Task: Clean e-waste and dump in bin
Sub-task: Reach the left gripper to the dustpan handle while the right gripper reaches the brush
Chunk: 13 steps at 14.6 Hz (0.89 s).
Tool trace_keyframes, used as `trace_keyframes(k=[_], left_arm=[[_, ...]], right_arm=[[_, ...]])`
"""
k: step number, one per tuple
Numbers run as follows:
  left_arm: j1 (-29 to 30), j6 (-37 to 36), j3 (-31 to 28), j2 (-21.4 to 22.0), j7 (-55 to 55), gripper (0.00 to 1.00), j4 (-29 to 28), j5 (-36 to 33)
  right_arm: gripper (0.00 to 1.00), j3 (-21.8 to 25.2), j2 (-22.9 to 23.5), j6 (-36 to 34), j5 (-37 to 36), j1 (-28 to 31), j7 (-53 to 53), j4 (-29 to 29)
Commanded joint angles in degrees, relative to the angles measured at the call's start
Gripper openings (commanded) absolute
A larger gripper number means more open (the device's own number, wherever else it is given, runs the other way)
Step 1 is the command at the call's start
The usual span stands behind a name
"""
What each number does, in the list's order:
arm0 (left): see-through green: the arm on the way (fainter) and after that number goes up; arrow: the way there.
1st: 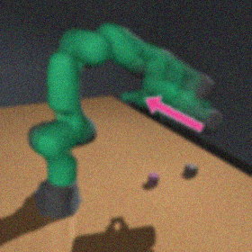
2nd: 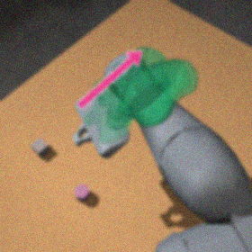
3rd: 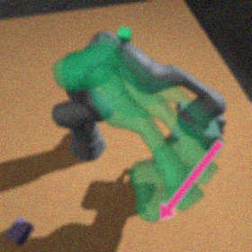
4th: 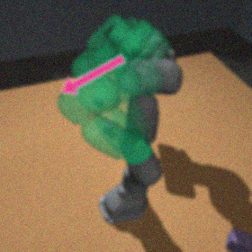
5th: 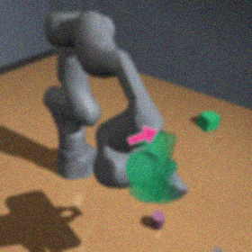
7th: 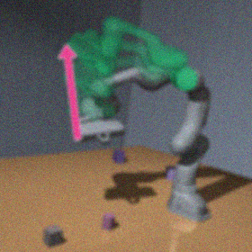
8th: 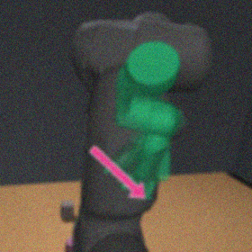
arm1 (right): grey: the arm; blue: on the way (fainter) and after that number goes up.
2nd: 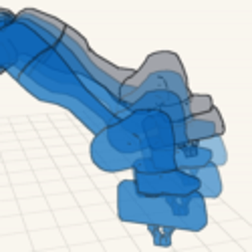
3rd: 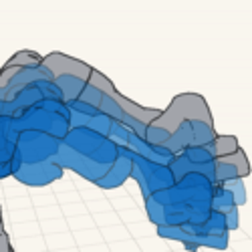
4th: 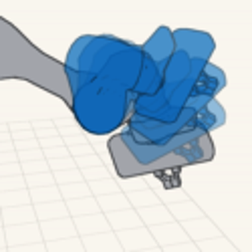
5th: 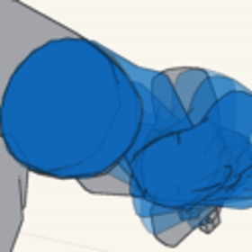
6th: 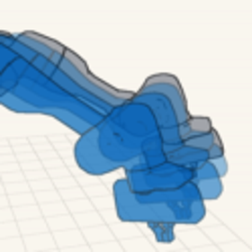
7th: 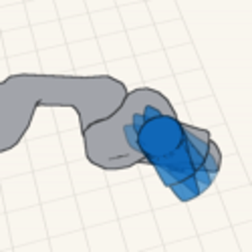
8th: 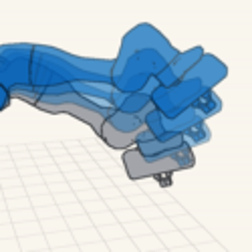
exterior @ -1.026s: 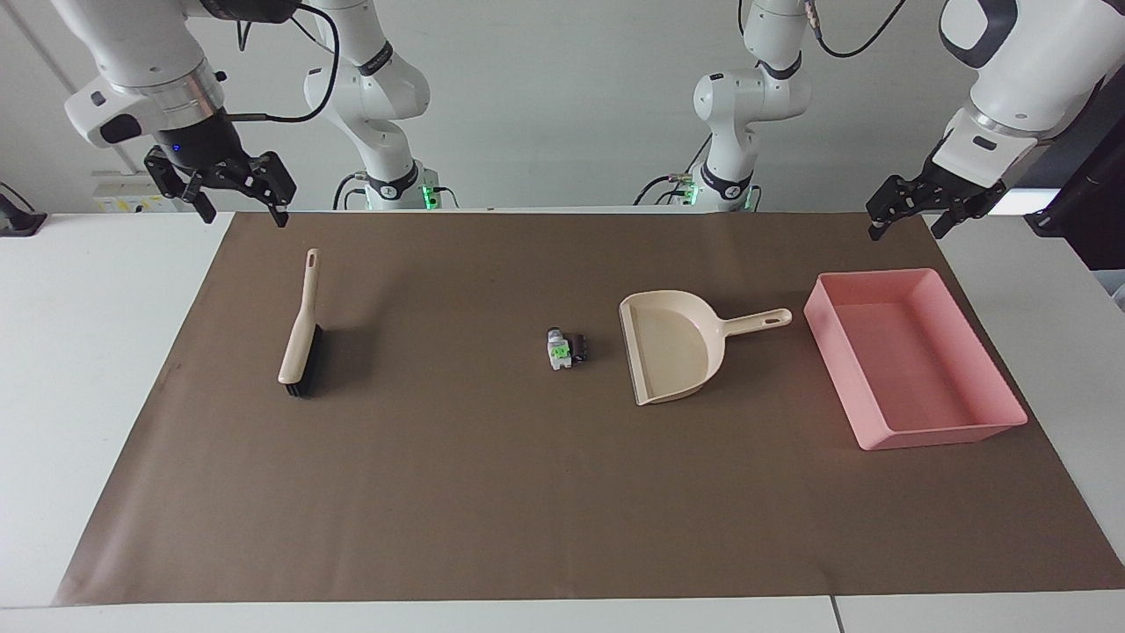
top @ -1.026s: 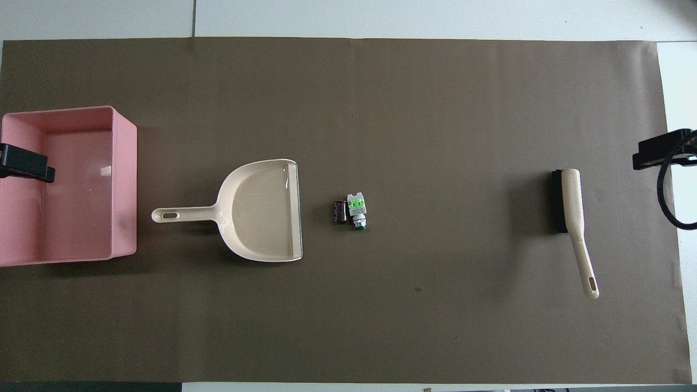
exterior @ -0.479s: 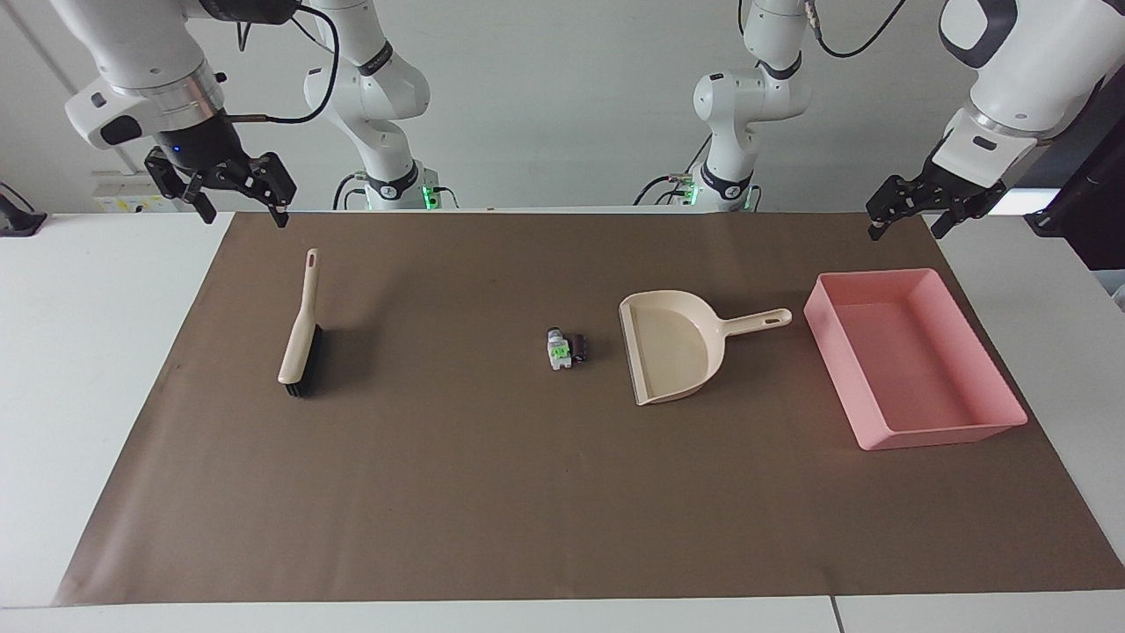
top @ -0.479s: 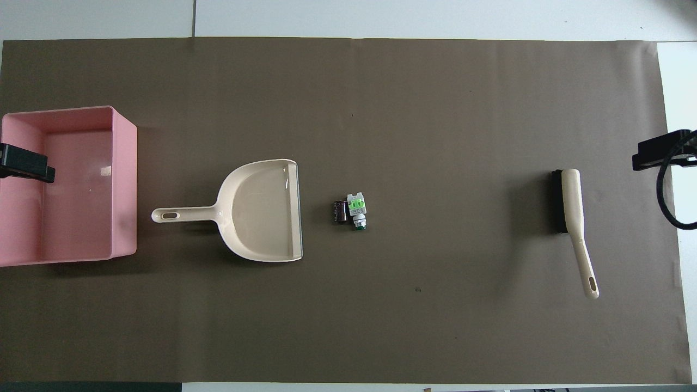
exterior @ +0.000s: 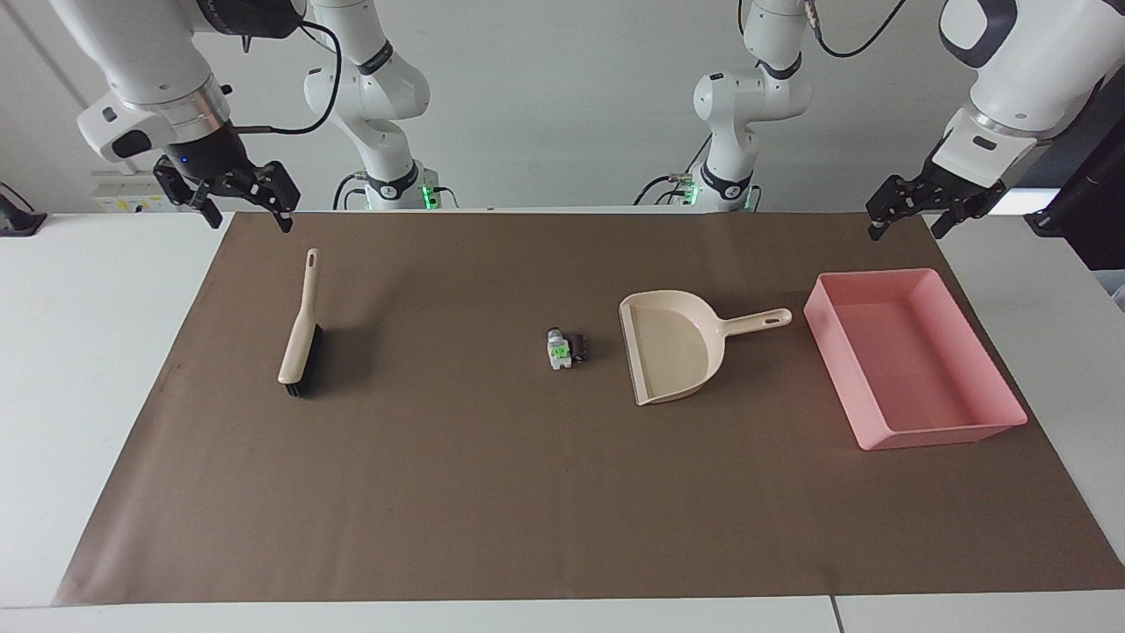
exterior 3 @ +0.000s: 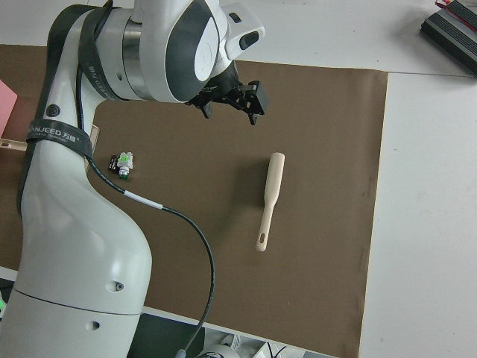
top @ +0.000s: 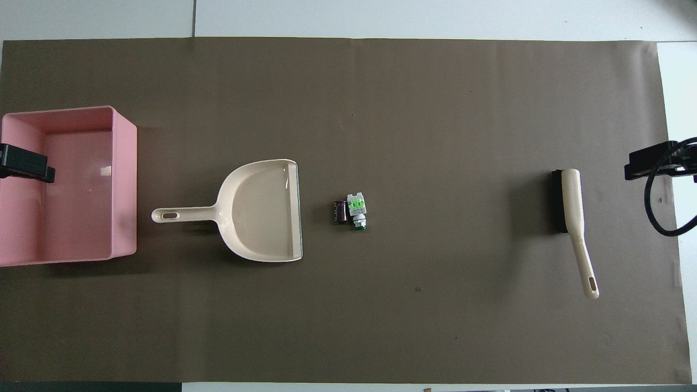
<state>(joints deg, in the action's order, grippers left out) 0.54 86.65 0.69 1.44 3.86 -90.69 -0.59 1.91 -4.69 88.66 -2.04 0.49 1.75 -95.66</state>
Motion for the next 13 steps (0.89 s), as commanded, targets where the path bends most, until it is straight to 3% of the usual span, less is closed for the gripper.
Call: trace_keyframes(k=[1,4,10,13], left_arm=[[0.3,0.4,0.5,0.8,0.6,0.99,-0.8,0.2],[0.3,1.2,0.5,0.7,7.5,0.98,-0.9,0.2],[-4.4,2.0,0.8,1.5,36.6,0.98,-3.3,0.1],[-7.8,3.3,0.9,2.4,46.3,0.97,-7.6,0.0]], right_arm=[[0.99,0.3,-6.4,8.2,0.8,2.6,-5.5,-14.9],[0.99,0.3,-10.1,17.9,1.0,2.8,-6.2,-27.4],[0.99,0.4,-8.5,31.0,1.7,6.8,-6.5,-40.8],[0.99,0.4,-7.3,34.9,5.2,9.3,-9.5,-44.7]])
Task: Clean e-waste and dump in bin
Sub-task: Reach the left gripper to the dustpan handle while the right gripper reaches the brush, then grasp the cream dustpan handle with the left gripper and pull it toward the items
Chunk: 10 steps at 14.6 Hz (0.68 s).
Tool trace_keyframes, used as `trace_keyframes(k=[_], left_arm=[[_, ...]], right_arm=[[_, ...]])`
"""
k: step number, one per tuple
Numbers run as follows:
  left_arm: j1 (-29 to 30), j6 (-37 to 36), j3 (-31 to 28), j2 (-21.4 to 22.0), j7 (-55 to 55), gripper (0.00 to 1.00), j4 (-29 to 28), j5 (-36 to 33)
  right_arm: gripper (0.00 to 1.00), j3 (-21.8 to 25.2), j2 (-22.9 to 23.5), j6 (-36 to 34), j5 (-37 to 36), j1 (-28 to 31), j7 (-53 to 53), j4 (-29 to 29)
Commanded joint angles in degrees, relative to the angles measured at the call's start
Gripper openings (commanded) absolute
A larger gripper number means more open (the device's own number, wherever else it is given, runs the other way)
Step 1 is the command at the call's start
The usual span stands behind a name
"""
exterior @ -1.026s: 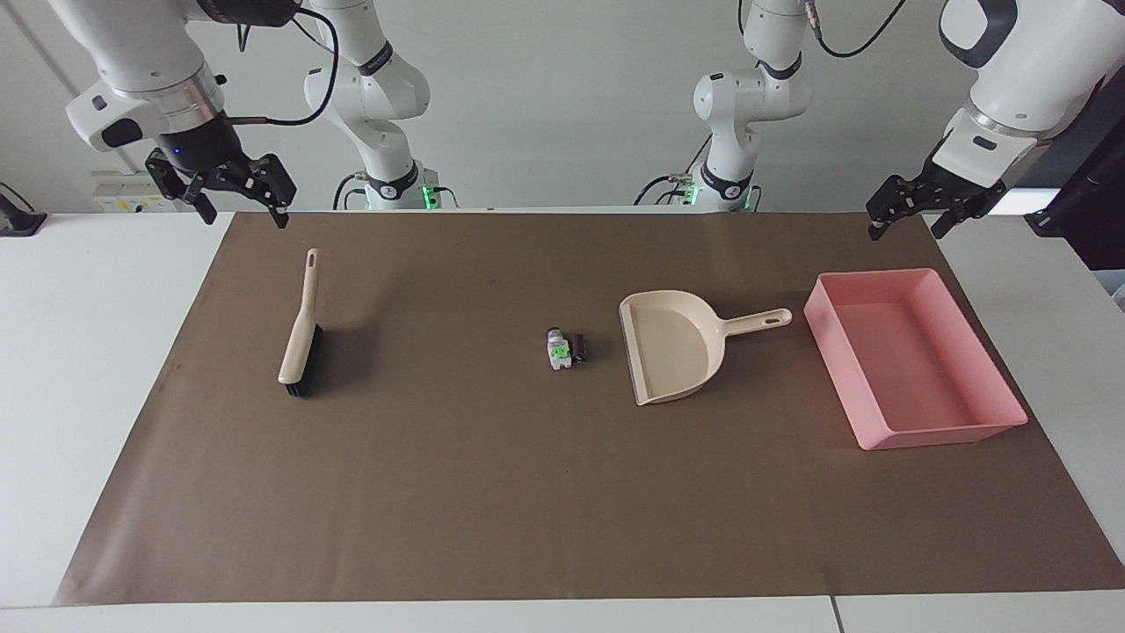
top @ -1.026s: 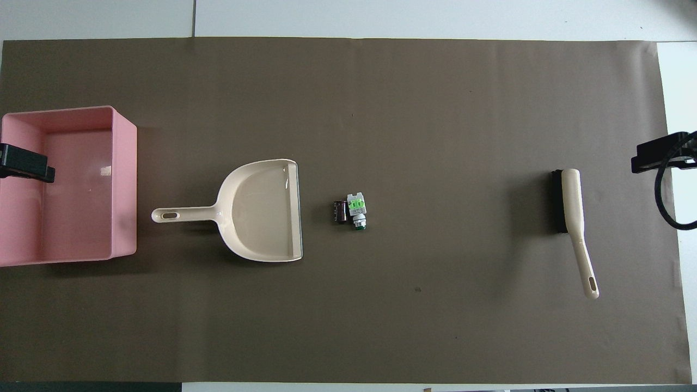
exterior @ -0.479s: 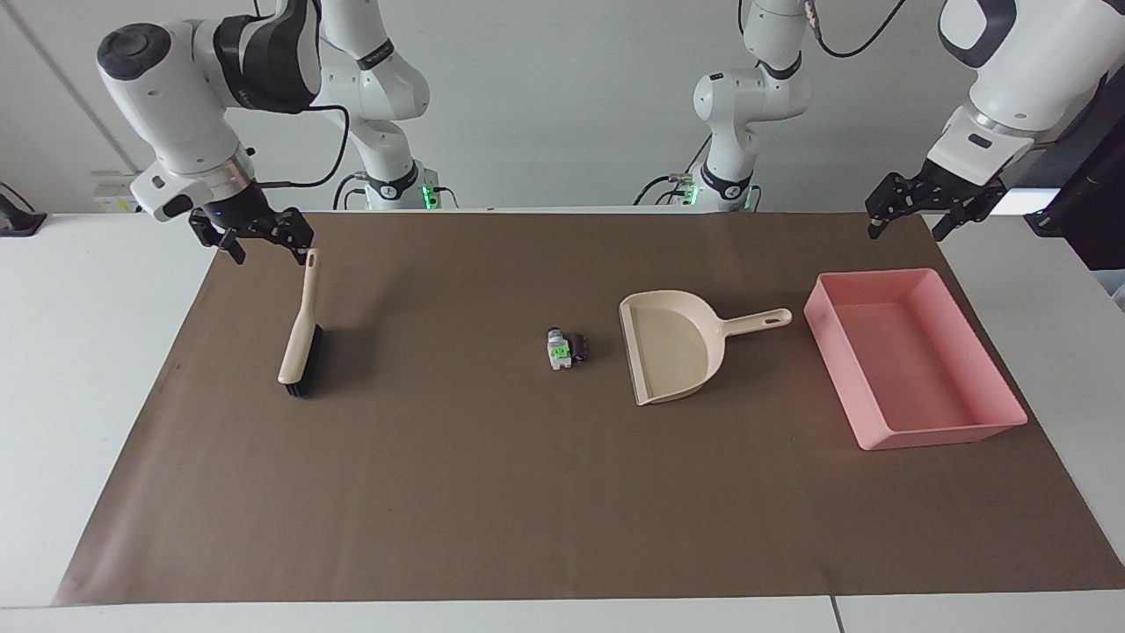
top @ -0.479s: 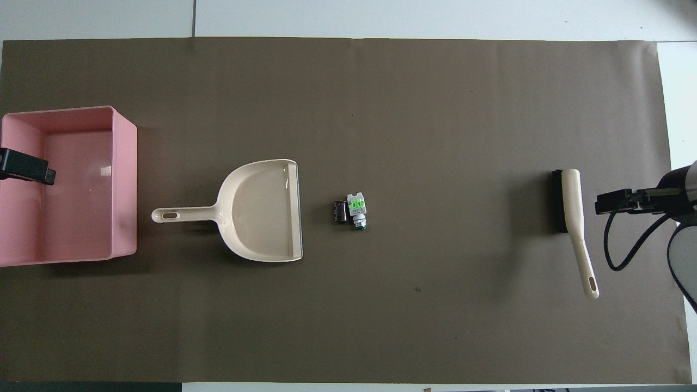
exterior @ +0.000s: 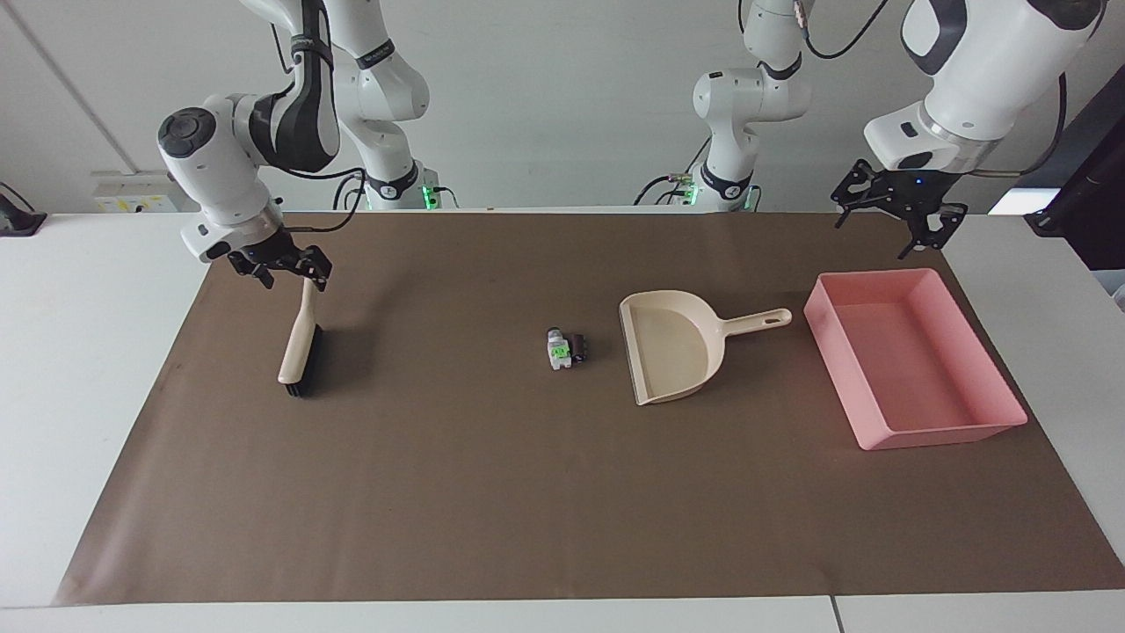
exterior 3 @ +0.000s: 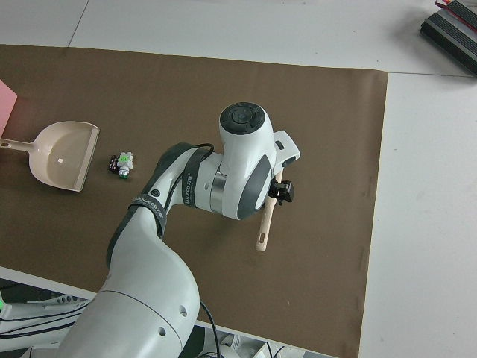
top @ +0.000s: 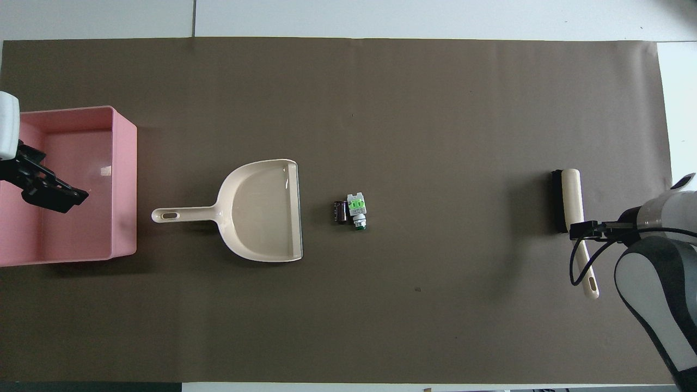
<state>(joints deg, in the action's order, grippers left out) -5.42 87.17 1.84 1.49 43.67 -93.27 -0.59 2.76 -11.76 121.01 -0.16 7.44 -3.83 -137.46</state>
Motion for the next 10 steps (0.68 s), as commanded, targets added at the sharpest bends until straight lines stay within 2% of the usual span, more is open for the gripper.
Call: trace_keyframes(k=[1,5,7,10], left_arm=[[-3.8,4.2,-0.3,3.2,9.6,0.97,-7.8,-0.1],[-12.0,17.5,0.0,6.2,14.3,0.97,-22.5,-8.5],[-13.3,22.3,0.1,5.3,14.2,0.96,-26.9,-10.9],[-14.2,28.2,0.1,2.6,13.0,0.95,-31.3,-15.7]], right_arm=[[0.99,-0.5,0.3,3.5,4.5,3.5,-6.3,-3.5],[0.99,-0.5,0.5,4.0,5.2,4.1,-8.7,-6.0],[0.99,-0.4,0.1,4.1,5.1,4.1,-10.0,-6.9],[0.93,-0.4,0.2,4.3,5.1,4.0,-10.5,-7.0]])
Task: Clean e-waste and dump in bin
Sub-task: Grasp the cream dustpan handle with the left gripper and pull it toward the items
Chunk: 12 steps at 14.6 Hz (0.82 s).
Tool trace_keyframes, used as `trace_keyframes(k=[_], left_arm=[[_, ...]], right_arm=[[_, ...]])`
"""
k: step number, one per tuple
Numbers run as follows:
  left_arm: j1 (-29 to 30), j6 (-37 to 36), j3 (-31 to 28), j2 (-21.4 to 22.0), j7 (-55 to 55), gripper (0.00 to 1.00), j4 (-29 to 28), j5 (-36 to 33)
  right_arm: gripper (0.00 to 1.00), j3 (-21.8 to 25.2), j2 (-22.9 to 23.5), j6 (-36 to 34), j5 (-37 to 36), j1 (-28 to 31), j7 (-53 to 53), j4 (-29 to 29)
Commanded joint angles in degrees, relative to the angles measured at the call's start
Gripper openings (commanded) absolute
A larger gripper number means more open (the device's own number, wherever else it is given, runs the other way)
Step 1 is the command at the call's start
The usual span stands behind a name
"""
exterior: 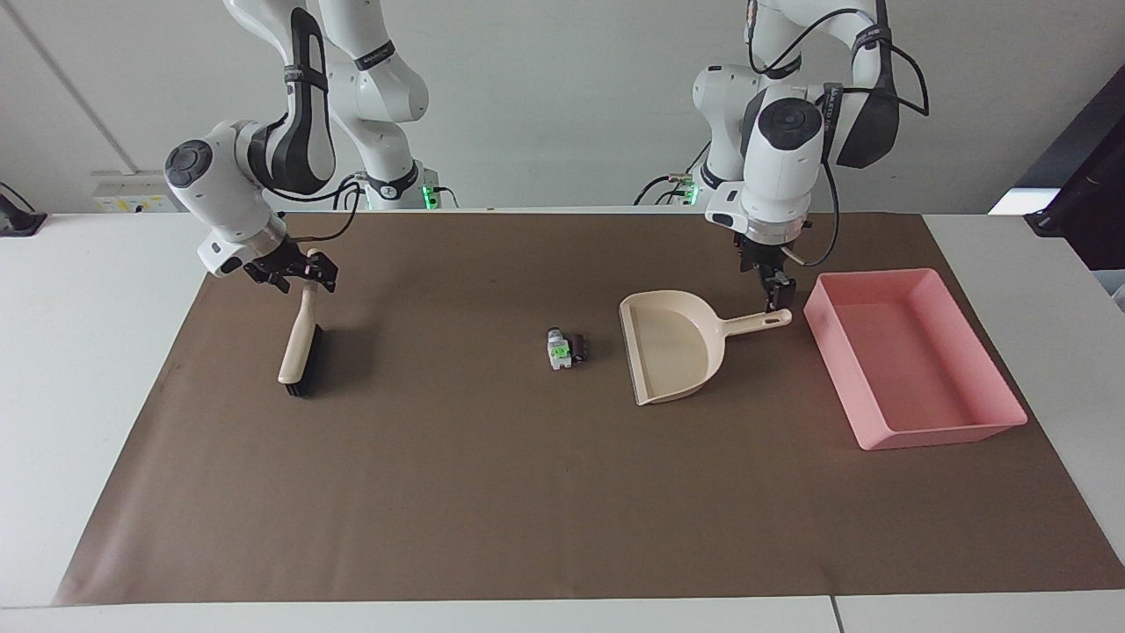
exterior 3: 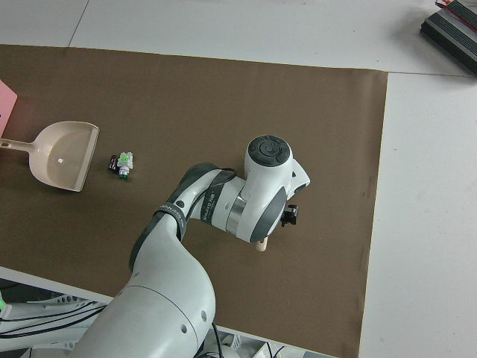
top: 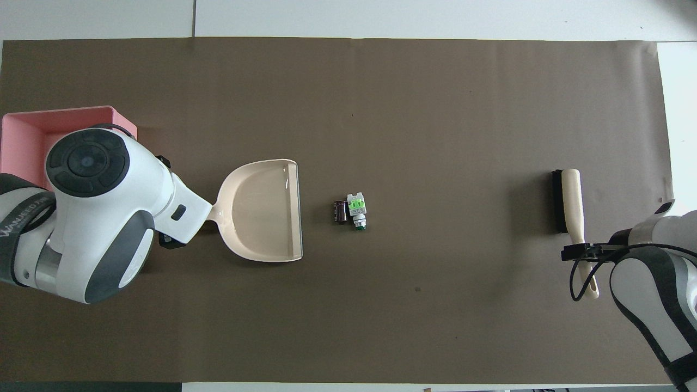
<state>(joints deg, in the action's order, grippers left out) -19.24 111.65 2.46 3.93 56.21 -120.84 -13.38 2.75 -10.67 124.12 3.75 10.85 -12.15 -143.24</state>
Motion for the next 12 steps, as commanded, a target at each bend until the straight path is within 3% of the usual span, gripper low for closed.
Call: trace_keyframes(k=[1,4,10,11,12], left_arm=[[-0.4,4.8,-0.5,-1.3,0.0,0.94,-4.0,-3.5],[-0.6,9.8,-0.6,-3.8,-1.7,0.94,-5.9,-5.3],[-0.7,12.5,-0.6,-6.4,-3.4,0.92,-7.2,-6.1],[-0.8,12.5,-0.5,-6.9,-3.7,0.9,-7.2,-6.1],[-1.0,12.5,-0.5,-7.0,-4.3,0.86,-7.2,-6.1]], right_arm=[[0.87,-0.4,-0.9,1.3,1.2,0.6,-2.7,-1.3],[0.78,-0.4,-1.0,1.8,1.2,0.6,-5.2,-1.4],[0.58,-0.4,-1.1,2.4,1.0,0.6,-5.4,-1.8],[0.49,-0.4,-1.1,2.4,1.0,0.6,-5.3,-1.8],[0.34,-0.4,-1.0,2.4,1.0,0.5,-5.2,-1.8]])
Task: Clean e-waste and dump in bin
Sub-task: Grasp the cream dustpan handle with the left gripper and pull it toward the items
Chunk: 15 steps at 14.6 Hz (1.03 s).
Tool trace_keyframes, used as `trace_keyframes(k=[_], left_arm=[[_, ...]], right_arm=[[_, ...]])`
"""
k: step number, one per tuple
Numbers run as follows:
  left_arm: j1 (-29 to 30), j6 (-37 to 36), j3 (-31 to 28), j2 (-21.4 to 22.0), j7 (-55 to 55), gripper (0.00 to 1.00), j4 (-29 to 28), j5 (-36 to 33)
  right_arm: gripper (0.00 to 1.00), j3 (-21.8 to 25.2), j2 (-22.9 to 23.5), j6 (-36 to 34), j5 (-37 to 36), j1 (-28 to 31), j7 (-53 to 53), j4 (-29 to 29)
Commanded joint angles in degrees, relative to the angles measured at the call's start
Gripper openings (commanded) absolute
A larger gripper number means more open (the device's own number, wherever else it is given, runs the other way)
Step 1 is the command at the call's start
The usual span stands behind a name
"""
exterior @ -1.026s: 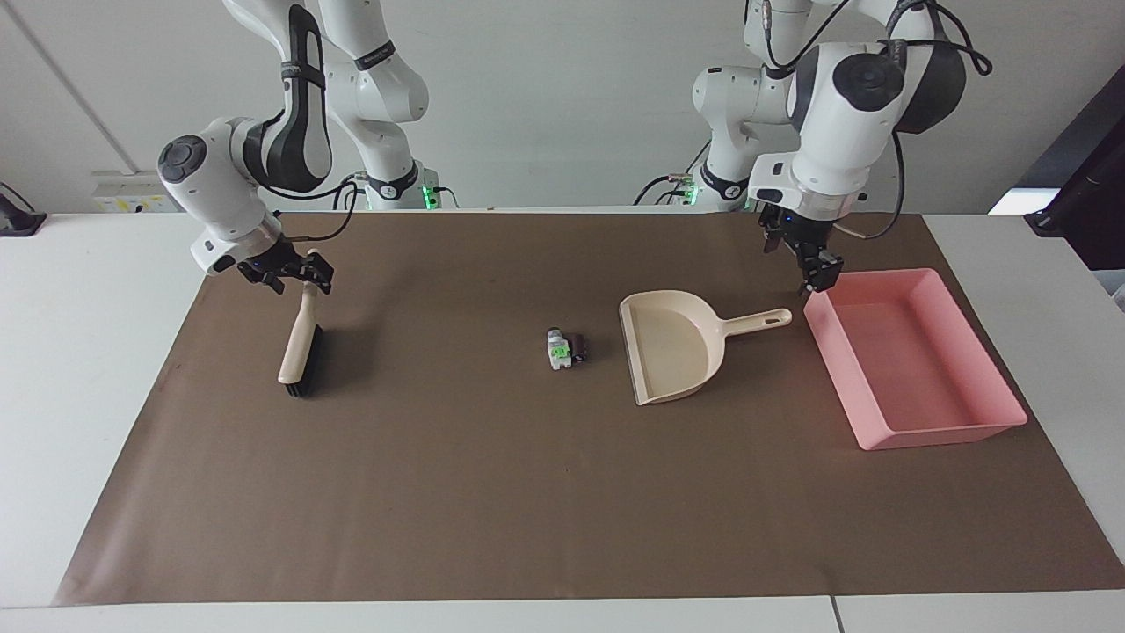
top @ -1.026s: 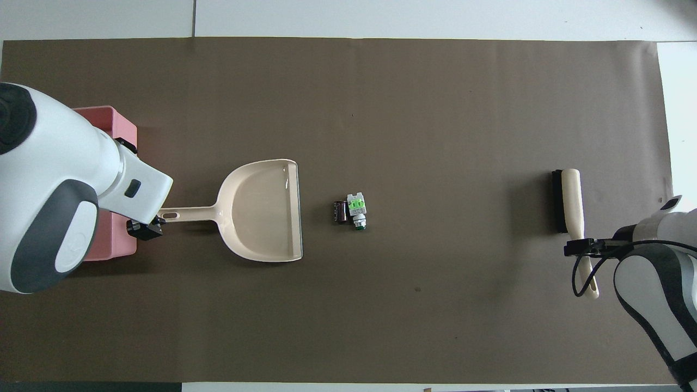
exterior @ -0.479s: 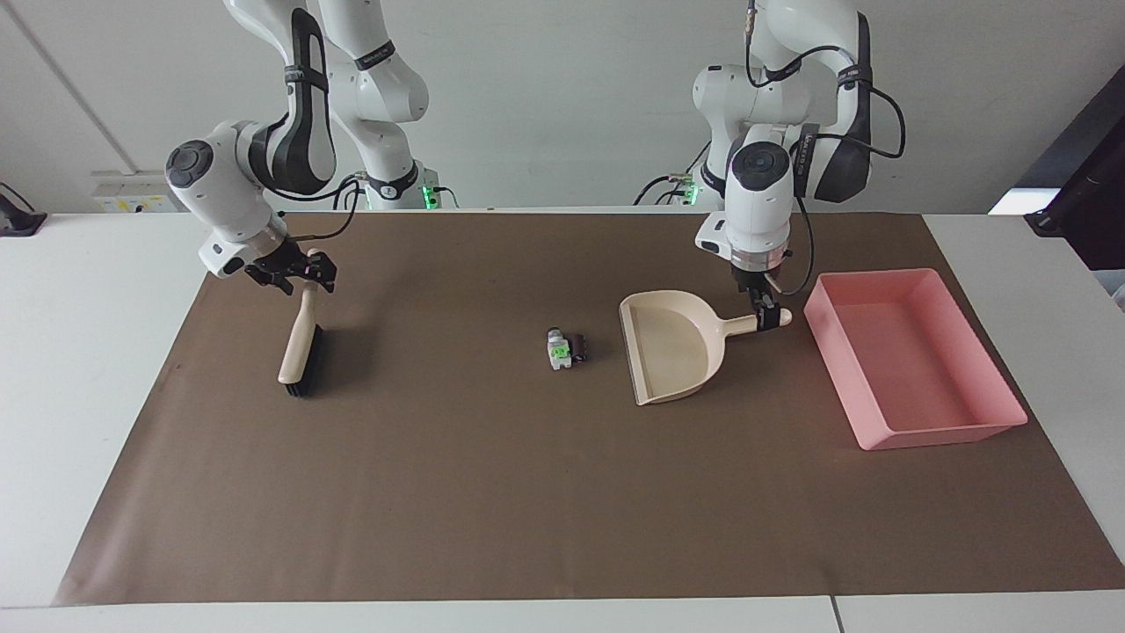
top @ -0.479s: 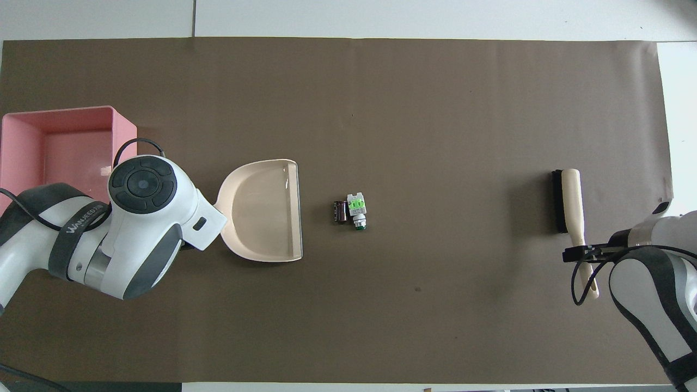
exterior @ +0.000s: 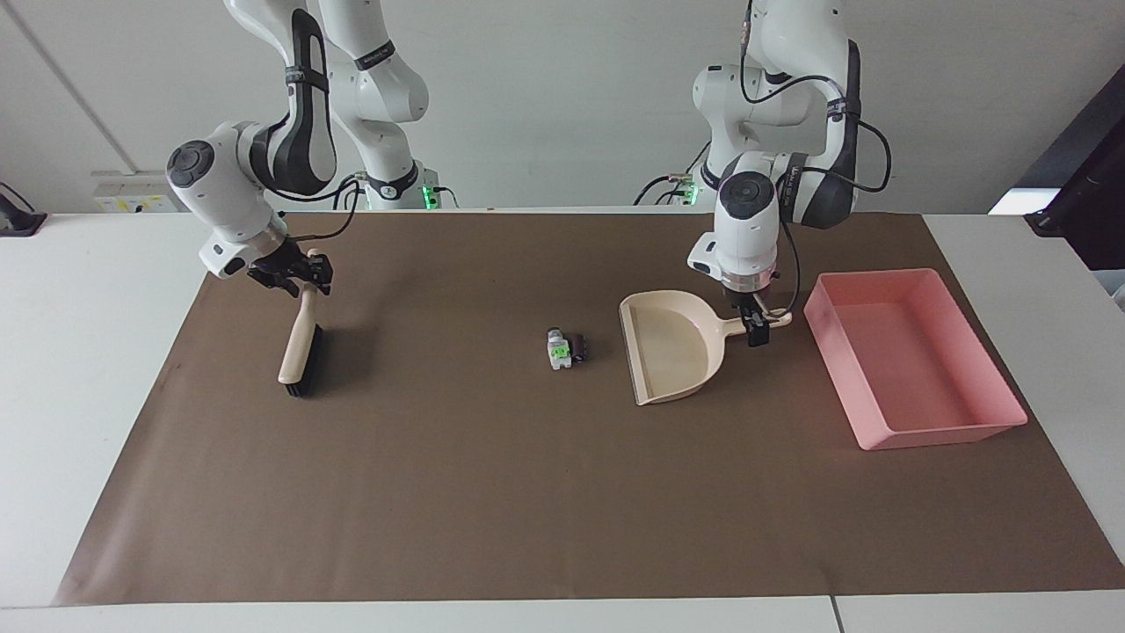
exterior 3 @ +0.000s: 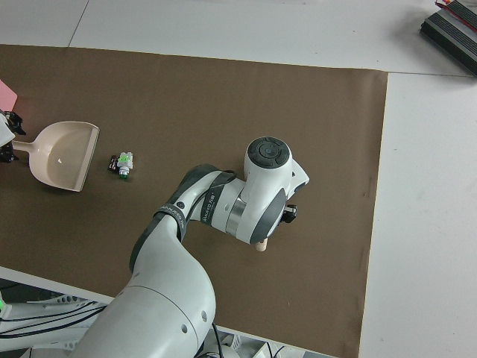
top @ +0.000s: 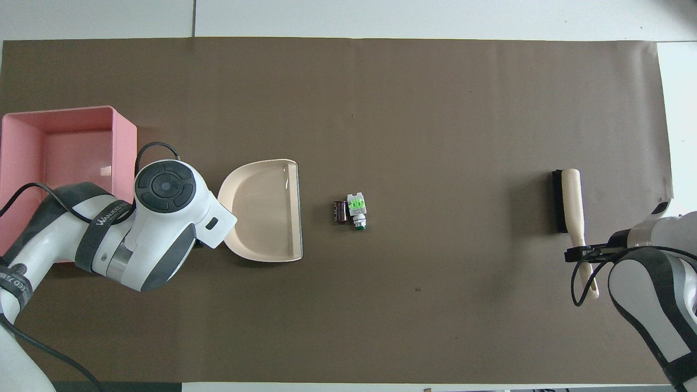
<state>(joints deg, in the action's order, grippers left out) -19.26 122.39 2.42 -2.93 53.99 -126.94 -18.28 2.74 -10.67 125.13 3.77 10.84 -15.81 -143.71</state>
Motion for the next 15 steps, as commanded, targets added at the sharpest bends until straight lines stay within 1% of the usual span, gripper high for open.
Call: trace_keyframes(k=[1,2,3,4,5,6,7,8,9,10,11,13,14,15], left_arm=[[-1.2,1.7,-0.5,-0.1,-2.2,0.8,-0.9,-1.2],[-1.3,1.6,-0.5,-0.2,-2.2,0.65,-0.7,-1.2],[-1.3,1.6,-0.5,-0.2,-2.3,0.49,-0.5,-1.2],[-1.3,1.6,-0.5,-0.3,-2.4,0.37,-0.2,-1.2],[-1.5,1.3,-0.5,-0.3,-2.4,0.17,0.1,-1.2],[-1.5,1.2,-0.5,-0.3,-2.4,0.07,-0.1,-1.2],[-1.5,1.1,-0.5,-0.3,-2.3,0.01,0.1,-1.2],[-1.4,0.9,-0.6,-0.2,-2.1,0.0,0.3,-1.2],[-1.0,0.6,-0.6,0.2,-1.6,0.0,1.0,-1.2],[-0.8,-1.3,-0.6,0.4,-1.5,0.0,2.6,-1.2],[-0.9,-4.2,-0.6,0.5,-1.1,0.0,4.4,-1.2],[-1.4,-10.8,-0.6,0.3,0.1,0.0,7.7,-1.3],[-1.6,-12.0,-0.6,0.0,0.3,0.0,8.5,-2.0],[-1.6,-11.3,-0.5,-0.1,1.3,0.0,8.5,-4.6]], right_arm=[[0.08,-0.4,-1.0,1.2,1.0,0.1,-0.7,-1.2],[0.0,-0.4,-0.9,1.2,1.0,0.1,-0.1,-1.1],[0.0,-0.5,-0.8,1.1,1.0,-0.1,0.2,-0.9],[0.0,-0.5,-0.8,1.1,1.0,-0.2,0.3,-0.8],[0.0,-0.5,-0.8,1.0,1.0,-0.2,0.3,-0.7],[0.0,-0.6,-0.7,0.7,1.0,-0.3,0.5,-0.5],[0.0,-0.8,-0.7,0.6,0.9,-0.3,0.9,-0.2],[0.0,-0.9,-0.2,-0.1,0.9,-0.5,1.3,1.0],[0.0,-1.2,0.3,-2.1,0.5,-0.6,1.6,2.7],[0.0,-1.2,0.8,-4.6,0.1,-1.6,2.4,5.3],[0.0,-1.3,0.9,-6.2,-0.3,-2.8,3.1,6.9],[0.0,-1.3,0.9,-9.0,-4.3,-4.9,7.6,10.1],[0.0,-1.3,0.7,-10.5,-5.5,-6.3,10.0,11.2],[0.0,-1.3,0.5,-12.6,-5.5,-7.8,12.6,12.0]])
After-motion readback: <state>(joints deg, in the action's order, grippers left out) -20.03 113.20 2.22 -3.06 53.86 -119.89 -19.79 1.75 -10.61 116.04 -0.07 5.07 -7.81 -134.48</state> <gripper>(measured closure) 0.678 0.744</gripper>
